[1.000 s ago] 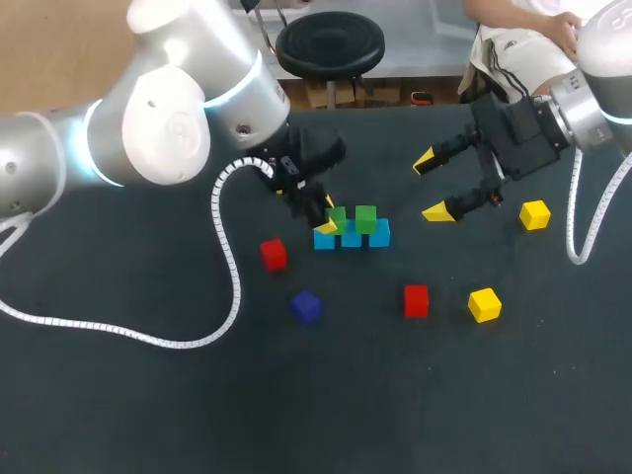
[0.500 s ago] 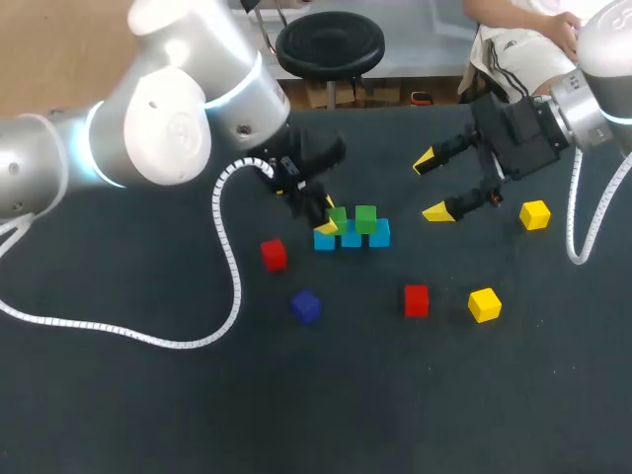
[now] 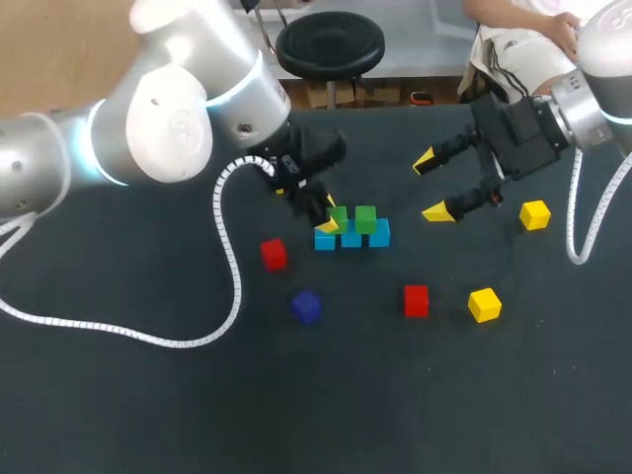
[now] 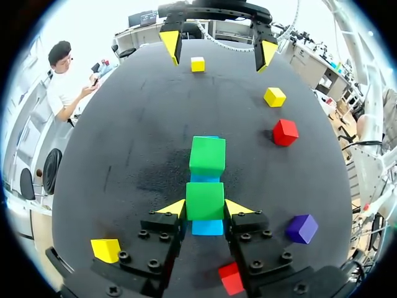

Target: Place the blue cubes, place green cubes on the blue cubes, place the yellow cubes on the green cubes, then place the red cubes on the yellow cubes, and place purple cube on the red cubes.

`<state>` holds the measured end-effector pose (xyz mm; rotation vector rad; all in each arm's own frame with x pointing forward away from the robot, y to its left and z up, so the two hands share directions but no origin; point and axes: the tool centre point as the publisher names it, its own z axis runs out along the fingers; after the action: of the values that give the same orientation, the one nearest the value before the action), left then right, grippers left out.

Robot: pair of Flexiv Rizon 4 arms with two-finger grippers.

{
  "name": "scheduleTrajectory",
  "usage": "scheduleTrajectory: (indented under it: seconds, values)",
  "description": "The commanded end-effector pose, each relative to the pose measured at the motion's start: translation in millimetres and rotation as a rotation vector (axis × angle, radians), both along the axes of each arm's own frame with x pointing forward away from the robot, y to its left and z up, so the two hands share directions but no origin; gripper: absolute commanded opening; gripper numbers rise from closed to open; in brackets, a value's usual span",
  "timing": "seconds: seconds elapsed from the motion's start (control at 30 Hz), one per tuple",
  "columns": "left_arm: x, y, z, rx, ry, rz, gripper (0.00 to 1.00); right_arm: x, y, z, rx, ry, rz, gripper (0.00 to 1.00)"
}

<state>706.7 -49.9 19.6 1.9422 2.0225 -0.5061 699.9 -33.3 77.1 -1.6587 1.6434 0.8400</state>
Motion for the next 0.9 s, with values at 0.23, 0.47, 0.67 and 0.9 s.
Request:
scheduleTrajectory:
  seconds: [0.23,0.47,0.67,0.9]
  values:
    - [2.0,-1,-4.1,0.007,0.015,0.001,0.38,-1.0,0,0,0.0,-0.002,-0.001,1.0]
    - [-3.0,2,-1.8,0.006,0.015,0.015,1.0,-1.0,0,0,0.0,-0.002,-0.001,1.0]
    - [-7.0,6,5.8,-0.017,-0.007,0.026,1.0,-1.0,0,0,0.0,-0.002,-0.001,1.0]
    - [-13.4,13,18.9,-0.059,-0.057,0.034,1.0,-1.0,0,0,0.0,-0.002,-0.001,1.0]
